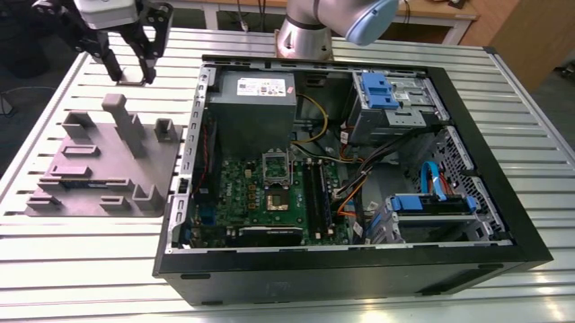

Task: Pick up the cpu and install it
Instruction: 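Pick up the cpu and move it towards the insertion slot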

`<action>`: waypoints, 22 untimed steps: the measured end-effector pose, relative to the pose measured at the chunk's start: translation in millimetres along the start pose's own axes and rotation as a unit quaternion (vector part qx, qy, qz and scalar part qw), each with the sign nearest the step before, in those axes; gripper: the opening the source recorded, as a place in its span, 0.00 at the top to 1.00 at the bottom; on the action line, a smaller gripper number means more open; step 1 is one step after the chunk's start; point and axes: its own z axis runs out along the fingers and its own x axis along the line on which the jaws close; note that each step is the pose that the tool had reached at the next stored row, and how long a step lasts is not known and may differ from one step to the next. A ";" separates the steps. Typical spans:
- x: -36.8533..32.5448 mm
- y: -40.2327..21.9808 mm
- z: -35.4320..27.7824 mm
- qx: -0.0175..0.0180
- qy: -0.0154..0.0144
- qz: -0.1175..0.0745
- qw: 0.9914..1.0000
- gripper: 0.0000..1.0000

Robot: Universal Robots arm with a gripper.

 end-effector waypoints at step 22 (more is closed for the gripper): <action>-60.6 1.9 3.3 0.000 0.000 0.000 1.000 0.53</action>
